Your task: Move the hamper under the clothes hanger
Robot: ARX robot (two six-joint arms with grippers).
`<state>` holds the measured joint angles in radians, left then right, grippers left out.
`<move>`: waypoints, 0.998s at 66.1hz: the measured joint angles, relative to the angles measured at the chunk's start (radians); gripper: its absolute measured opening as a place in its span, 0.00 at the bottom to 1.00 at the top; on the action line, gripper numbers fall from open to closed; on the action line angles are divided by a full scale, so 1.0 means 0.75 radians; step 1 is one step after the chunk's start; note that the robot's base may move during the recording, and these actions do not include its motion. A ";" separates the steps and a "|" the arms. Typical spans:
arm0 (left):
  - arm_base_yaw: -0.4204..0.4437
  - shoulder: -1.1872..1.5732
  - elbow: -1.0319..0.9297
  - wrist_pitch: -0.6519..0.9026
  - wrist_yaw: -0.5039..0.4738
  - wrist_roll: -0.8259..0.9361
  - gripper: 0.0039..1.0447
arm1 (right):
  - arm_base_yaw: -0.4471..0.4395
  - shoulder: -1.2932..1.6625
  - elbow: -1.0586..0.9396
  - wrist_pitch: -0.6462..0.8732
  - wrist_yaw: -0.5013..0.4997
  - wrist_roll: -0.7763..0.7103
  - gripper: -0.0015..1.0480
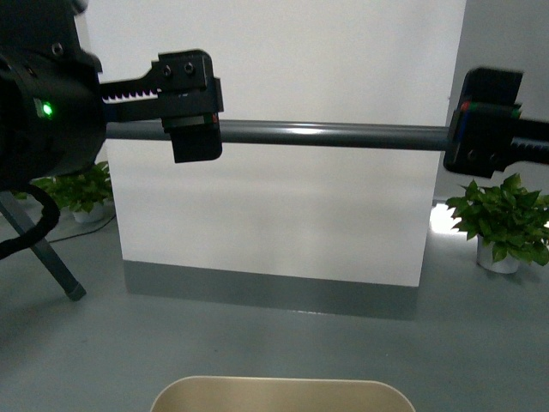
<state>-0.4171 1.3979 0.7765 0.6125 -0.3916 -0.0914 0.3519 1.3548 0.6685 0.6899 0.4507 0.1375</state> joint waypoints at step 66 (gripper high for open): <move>0.428 -0.885 -0.902 0.020 0.399 0.105 0.03 | -0.396 -0.818 -0.764 -0.075 -0.565 -0.183 0.02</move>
<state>-0.0963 0.7345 0.1001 0.6273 -0.0921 -0.0128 0.0547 0.7410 0.0956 0.6334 0.0273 0.0006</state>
